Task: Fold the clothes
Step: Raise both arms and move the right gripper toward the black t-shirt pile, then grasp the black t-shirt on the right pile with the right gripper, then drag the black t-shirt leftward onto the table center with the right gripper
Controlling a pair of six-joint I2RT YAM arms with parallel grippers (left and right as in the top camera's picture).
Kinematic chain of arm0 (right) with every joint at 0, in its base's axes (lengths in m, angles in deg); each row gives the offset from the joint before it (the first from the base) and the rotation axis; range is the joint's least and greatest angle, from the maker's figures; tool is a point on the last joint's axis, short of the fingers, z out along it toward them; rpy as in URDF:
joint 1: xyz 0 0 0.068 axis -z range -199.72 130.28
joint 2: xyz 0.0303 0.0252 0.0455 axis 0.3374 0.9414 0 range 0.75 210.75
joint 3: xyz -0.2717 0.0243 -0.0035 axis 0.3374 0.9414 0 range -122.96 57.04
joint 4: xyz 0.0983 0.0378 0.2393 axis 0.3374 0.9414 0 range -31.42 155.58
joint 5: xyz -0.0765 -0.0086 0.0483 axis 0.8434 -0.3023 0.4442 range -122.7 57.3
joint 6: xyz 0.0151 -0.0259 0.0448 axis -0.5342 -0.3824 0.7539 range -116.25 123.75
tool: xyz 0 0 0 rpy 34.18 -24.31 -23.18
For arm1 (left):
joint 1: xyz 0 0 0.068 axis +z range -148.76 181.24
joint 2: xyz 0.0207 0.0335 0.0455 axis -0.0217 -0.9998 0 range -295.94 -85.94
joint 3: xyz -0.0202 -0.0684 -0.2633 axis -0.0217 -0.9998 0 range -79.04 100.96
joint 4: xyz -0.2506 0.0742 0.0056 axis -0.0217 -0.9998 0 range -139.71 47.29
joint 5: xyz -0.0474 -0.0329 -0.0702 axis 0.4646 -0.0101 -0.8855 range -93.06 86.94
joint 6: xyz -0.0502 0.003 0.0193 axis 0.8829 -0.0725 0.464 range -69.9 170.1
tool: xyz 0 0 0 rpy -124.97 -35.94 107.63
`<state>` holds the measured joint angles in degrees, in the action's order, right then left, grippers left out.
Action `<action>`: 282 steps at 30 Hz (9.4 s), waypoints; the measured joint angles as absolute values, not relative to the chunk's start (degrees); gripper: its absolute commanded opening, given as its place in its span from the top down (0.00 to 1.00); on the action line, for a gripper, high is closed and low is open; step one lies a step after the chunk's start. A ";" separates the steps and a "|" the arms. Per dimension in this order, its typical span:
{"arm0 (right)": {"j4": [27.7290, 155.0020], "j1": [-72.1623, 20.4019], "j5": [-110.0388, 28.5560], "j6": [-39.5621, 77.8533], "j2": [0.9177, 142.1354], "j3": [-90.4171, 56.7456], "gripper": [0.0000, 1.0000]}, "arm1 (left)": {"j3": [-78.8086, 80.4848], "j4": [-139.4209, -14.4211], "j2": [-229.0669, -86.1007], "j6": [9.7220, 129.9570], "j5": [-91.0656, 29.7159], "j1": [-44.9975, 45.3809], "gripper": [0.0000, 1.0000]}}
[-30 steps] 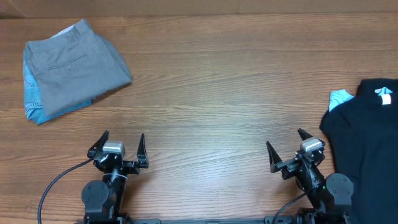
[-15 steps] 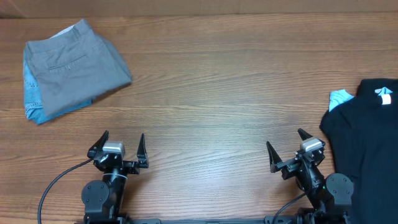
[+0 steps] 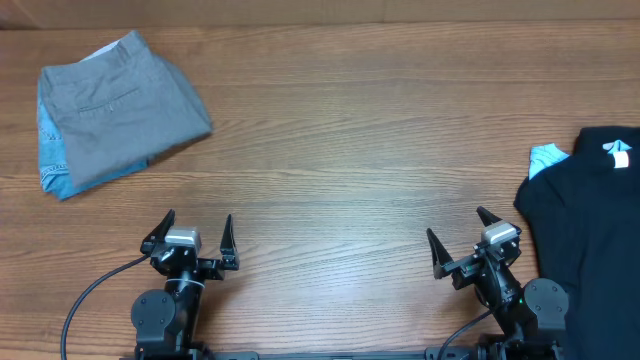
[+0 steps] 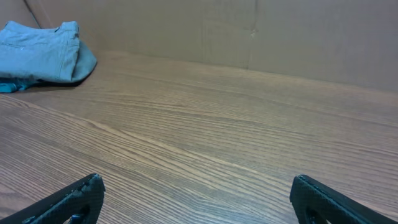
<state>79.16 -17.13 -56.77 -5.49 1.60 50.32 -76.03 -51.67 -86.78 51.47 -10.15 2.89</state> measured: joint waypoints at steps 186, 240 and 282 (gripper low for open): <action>127.16 5.08 -24.60 25.09 106.77 -23.45 0.96 | 2.02 -103.75 -158.38 51.49 -24.53 3.18 0.00; 148.55 -44.84 -24.95 33.79 84.17 -72.28 0.39 | 31.96 -108.56 -196.94 47.05 -24.55 -14.07 0.00; 155.61 -44.40 -20.51 37.18 87.23 -66.90 0.28 | 42.21 -102.53 -227.67 53.39 9.56 2.74 0.87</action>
